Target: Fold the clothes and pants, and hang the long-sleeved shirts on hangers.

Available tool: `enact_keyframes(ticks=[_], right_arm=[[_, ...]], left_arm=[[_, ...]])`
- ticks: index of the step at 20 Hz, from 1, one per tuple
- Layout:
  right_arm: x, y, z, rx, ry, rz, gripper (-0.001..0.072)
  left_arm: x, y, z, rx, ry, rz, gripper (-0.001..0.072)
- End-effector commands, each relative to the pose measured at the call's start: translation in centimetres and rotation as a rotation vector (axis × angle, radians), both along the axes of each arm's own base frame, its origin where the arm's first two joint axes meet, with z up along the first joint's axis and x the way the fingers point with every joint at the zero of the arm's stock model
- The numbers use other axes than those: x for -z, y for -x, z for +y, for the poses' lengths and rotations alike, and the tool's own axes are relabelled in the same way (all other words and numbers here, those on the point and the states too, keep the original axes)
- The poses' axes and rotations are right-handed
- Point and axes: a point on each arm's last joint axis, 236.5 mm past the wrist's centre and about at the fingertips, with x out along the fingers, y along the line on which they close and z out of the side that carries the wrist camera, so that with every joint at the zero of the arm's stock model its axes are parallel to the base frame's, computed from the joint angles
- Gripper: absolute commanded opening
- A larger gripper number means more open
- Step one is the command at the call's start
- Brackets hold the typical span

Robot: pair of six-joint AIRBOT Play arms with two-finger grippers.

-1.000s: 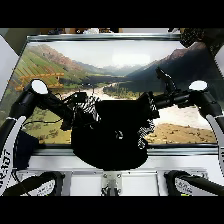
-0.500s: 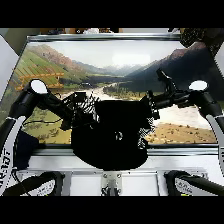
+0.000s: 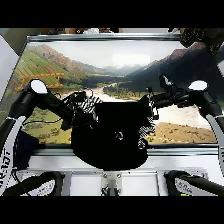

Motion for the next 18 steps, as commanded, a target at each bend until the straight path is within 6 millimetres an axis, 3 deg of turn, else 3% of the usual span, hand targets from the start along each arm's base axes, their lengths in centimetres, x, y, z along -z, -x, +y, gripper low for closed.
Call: enact_keyframes(ticks=[1, 6, 16, 17, 18], right_arm=[[-0.2, -0.1, 0.1, -0.004, -0.009, -0.022, 0.0013], [-2.7, -0.5, 0.8, 0.018, -0.12, -0.006, 0.0011], [-2.7, -0.4, 0.9, 0.015, -0.12, -0.004, 0.0011], [-2.7, -0.4, 0.9, 0.015, -0.12, -0.004, 0.0011], [-2.7, -0.3, 0.9, 0.012, -0.121, -0.003, 0.0011]], left_arm=[[0.0, 0.1, 0.0, 0.003, -0.002, 0.002, 0.0015], [0.0, 0.1, 0.0, 0.003, -0.002, 0.002, 0.0015], [0.0, 0.1, 0.0, -0.075, -0.027, 0.056, 0.0017], [0.0, 0.1, 0.0, -0.078, -0.028, 0.059, 0.0031], [0.0, 0.0, 0.0, -0.092, -0.032, 0.065, 0.0212]])
